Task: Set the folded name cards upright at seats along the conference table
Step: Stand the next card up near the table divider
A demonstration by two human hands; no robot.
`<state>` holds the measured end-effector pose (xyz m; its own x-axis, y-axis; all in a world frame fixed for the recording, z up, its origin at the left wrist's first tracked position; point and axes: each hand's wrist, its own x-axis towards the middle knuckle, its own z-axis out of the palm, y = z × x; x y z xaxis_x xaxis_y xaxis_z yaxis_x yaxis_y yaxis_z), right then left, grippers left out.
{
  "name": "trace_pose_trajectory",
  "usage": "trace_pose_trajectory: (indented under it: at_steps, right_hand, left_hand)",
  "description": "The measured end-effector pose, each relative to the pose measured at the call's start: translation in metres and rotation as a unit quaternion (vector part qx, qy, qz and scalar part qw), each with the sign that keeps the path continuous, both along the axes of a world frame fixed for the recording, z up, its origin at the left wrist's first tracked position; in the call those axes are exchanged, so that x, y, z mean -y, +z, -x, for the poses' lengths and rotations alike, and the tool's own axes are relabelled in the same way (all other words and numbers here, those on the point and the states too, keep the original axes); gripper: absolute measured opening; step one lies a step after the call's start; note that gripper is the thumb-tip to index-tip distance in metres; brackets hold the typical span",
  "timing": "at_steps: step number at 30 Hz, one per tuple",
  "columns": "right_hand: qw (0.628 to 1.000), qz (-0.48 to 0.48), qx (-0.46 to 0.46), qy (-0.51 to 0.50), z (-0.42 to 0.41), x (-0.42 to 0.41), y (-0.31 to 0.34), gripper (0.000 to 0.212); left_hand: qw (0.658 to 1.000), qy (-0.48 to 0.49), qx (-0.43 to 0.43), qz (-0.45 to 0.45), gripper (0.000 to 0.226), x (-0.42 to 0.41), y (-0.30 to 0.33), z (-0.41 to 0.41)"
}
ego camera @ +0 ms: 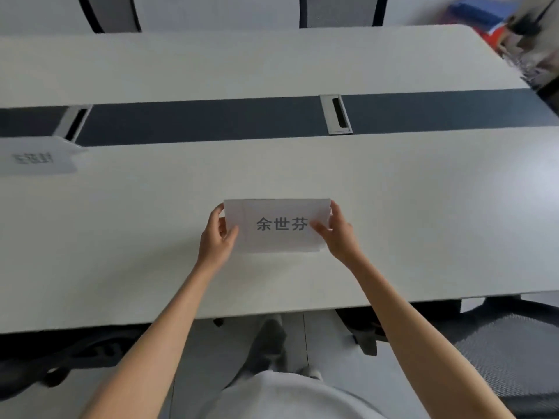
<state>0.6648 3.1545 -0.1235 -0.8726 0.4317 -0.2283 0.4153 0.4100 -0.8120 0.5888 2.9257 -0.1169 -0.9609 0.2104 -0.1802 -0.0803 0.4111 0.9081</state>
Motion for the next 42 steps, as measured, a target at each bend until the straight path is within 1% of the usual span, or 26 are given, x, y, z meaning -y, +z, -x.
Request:
trace_pose_trajectory:
  at_steps: [6,12,15,18,21,24,26,31,34,38,40,42]
  right_hand:
    - [1.000,0.010,-0.004,-0.003,0.051,-0.007,-0.016,0.059]
    - [1.000,0.010,-0.001,0.013,0.069,-0.011,-0.018,0.057]
    - [0.999,-0.014,0.010,0.046,0.067,-0.019,-0.019,0.059]
    - [0.996,-0.050,-0.006,0.068,0.063,-0.028,-0.016,0.060]
    - [0.994,-0.046,-0.063,0.073,0.066,-0.032,-0.009,0.048]
    - [0.995,-0.015,-0.078,0.058,0.073,-0.035,-0.007,0.032]
    - [0.995,0.003,-0.079,0.054,0.076,-0.038,-0.008,0.028]
    - [0.993,0.033,-0.107,0.049,0.081,-0.052,-0.003,0.022]
    - [0.985,0.040,-0.166,0.022,0.086,-0.080,0.016,0.023]
    - [0.974,0.028,-0.221,-0.032,0.097,-0.143,0.046,0.024]
    - [0.973,0.016,-0.222,-0.061,0.100,-0.179,0.049,0.024]
    - [0.975,0.025,-0.203,-0.092,0.102,-0.211,0.037,0.024]
  left_hand:
    - [1.000,0.003,0.016,-0.006,0.048,-0.007,-0.016,0.051]
    - [1.000,0.018,0.008,-0.003,0.039,-0.010,-0.021,0.069]
    - [0.999,0.012,-0.004,0.036,0.036,-0.009,-0.020,0.072]
    - [0.997,-0.004,-0.026,0.076,0.042,-0.008,-0.018,0.073]
    - [0.998,-0.018,-0.036,0.043,0.045,-0.007,-0.018,0.075]
    - [0.999,-0.008,-0.038,-0.017,0.034,-0.007,-0.022,0.078]
    - [0.998,0.002,-0.039,-0.042,0.027,-0.009,-0.021,0.082]
    - [0.996,-0.001,-0.062,-0.065,0.024,-0.017,-0.009,0.089]
    - [0.993,-0.017,-0.083,-0.083,0.022,-0.043,0.019,0.097]
    - [0.986,-0.055,-0.117,-0.108,0.025,-0.112,0.056,0.120]
    - [0.986,-0.084,-0.113,-0.094,0.025,-0.154,0.063,0.133]
    - [0.988,-0.111,-0.096,-0.047,0.024,-0.195,0.057,0.142]
